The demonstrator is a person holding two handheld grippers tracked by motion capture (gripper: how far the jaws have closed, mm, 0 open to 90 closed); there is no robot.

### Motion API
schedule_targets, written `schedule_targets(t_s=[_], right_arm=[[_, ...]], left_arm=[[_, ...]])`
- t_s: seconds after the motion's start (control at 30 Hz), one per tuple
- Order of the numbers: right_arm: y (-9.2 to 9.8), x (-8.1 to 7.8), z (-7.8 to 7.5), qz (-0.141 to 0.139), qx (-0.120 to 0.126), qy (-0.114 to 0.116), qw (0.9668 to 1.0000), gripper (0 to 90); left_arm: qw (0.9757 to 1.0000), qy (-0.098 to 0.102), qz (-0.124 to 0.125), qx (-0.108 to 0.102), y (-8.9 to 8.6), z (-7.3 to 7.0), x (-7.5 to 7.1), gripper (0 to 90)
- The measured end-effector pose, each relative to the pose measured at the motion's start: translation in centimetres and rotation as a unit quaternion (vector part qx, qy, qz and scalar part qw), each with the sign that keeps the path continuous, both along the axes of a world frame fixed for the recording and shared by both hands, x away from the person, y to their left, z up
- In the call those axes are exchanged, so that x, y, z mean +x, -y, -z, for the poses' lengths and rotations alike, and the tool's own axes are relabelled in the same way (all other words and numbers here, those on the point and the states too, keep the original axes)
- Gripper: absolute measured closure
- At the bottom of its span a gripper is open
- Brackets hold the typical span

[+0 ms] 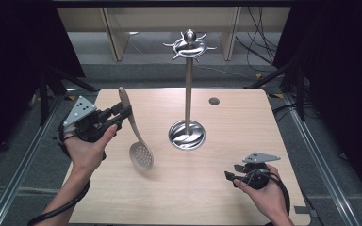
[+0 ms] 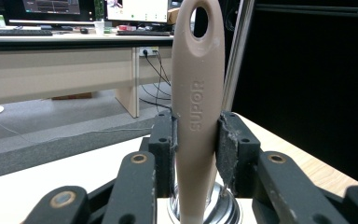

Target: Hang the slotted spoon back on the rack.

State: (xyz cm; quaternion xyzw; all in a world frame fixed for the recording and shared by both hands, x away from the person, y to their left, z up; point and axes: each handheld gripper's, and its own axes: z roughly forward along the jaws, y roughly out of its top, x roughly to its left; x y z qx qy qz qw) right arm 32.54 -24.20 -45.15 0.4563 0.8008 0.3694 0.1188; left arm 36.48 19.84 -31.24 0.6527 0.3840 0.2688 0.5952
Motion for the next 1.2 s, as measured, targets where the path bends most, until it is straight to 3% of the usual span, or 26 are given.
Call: schedule_targets(t_s=[0.43,1.0,1.2], right_arm=[[0.0,0.0,0.0,-0.001,0.0,0.0,1.0,50.3],[0.1,0.0,0.0,0.002,0.001,0.007,1.0,50.1],[0.1,0.0,0.0,0.002,0.007,0.0,1.0,50.1]], left_arm=[[0.9999,0.002,0.014,0.004,2.0,-0.3,1.0,68.3],[0.9997,0.0,0.022,0.007,3.2,-1.0,2.3,68.3],[0.9996,-0.001,0.025,0.008,3.7,-1.2,2.7,68.3]])
